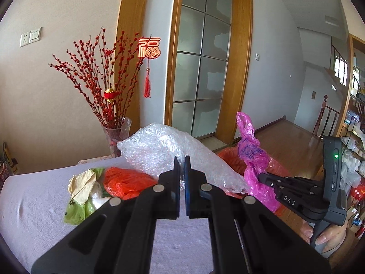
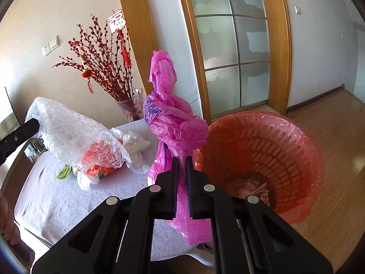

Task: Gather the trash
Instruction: 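Carry both bags over the red basket and open both tools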

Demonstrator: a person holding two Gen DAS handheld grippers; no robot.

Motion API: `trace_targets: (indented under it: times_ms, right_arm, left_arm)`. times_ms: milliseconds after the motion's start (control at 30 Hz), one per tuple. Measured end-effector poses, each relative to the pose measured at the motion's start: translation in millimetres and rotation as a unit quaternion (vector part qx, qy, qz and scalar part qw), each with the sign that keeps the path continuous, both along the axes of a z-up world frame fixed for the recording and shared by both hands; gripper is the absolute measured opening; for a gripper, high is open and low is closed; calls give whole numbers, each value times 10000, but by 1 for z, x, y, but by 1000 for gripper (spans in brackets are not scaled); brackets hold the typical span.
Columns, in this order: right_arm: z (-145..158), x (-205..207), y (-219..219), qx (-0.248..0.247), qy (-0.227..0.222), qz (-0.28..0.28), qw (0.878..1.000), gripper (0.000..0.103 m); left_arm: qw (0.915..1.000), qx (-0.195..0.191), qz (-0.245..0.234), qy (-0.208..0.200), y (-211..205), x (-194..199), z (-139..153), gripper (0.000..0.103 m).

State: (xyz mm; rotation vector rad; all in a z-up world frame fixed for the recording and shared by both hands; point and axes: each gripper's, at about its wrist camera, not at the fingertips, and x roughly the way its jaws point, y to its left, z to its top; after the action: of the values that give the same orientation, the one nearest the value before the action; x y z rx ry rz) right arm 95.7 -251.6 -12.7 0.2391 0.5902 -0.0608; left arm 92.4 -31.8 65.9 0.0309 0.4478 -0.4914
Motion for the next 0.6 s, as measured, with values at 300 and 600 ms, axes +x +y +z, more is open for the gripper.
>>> trace_targets:
  times_ms: [300, 600]
  right_arm:
    - [6, -9, -47, -89, 10, -601, 9982, 7]
    - [3, -19, -97, 28, 50, -1169, 9931, 7]
  left_arm:
    - [9985, -113, -544, 2, -64, 7, 6, 5]
    - [9947, -120, -1014, 102, -124, 15, -10, 5]
